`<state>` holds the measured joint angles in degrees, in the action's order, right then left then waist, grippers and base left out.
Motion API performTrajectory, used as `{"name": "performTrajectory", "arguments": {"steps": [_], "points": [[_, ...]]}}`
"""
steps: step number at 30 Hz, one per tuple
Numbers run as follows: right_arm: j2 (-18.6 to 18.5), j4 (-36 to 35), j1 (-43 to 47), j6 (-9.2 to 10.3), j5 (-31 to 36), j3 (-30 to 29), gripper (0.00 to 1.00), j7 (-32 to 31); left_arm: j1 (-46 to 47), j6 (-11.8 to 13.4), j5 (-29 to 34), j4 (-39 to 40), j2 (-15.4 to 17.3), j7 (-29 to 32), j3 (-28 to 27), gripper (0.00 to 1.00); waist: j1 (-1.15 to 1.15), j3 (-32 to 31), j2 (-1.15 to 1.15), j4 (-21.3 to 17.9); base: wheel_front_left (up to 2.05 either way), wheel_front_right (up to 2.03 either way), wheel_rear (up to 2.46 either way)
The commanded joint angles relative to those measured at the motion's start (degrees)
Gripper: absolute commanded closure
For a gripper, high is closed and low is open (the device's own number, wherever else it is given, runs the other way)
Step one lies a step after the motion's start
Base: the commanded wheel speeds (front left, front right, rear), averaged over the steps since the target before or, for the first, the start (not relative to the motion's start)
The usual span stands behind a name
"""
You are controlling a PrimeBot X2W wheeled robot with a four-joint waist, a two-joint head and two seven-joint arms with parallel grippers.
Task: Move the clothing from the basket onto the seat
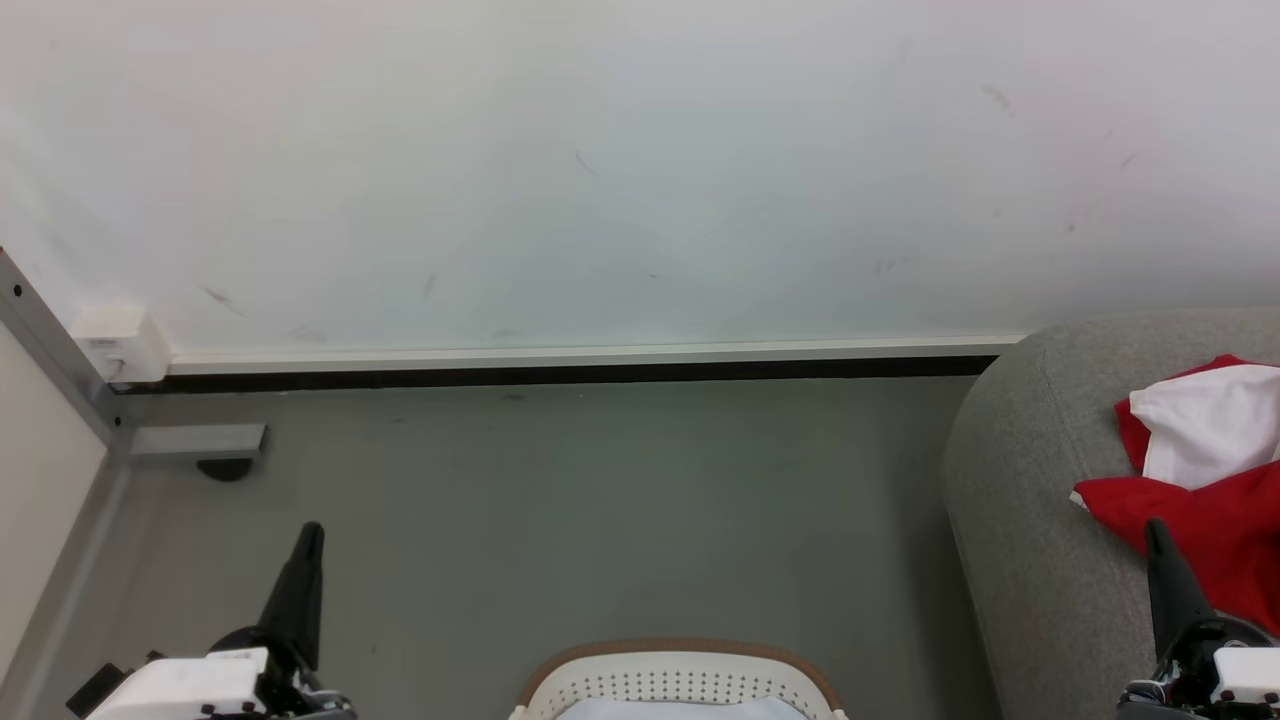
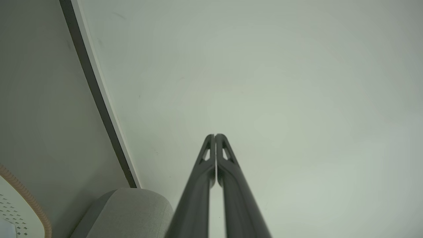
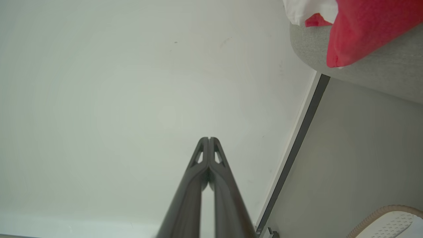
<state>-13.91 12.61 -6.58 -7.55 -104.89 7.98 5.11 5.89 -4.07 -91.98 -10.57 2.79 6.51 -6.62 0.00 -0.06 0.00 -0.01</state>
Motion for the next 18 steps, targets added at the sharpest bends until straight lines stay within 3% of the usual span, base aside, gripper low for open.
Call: {"name": "performTrajectory", "arguments": {"steps": [1, 18], "points": [[-0.3, -0.3, -0.3, 0.12, -0.5, 0.1, 1.0, 0.1, 0.4, 0.0, -0.7, 0.2, 0.1, 0.2, -0.1, 1.0, 0.0, 0.0, 0.0, 0.0, 0.0, 0.0, 0.0], [-1.1, -0.5, -0.4, 0.12, -1.2, 1.0, 1.0, 0.9, 0.4, 0.0, -0.7, 0.2, 0.1, 0.2, -0.1, 1.0, 0.0, 0.0, 0.0, 0.0, 0.0, 0.0, 0.0]]}}
